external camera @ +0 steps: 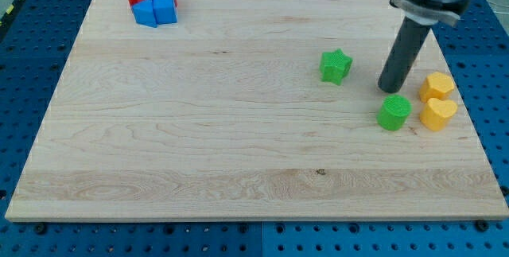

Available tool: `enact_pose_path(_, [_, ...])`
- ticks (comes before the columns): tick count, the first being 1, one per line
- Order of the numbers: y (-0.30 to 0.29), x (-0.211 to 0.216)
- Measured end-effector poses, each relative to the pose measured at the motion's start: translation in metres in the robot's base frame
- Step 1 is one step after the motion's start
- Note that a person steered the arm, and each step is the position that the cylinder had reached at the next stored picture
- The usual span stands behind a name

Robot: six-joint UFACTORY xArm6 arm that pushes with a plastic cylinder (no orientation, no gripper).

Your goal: Push the green circle to the bottom of the board

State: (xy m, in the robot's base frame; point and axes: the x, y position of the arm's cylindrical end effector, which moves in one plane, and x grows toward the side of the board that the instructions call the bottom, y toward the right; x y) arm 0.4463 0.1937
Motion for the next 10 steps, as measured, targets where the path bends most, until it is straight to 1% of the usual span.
enact_pose_path(3, [-0.001,0.030])
enact_pose_path(8, [-0.004,0.033])
enact_pose_path(10, [0.010,0.034])
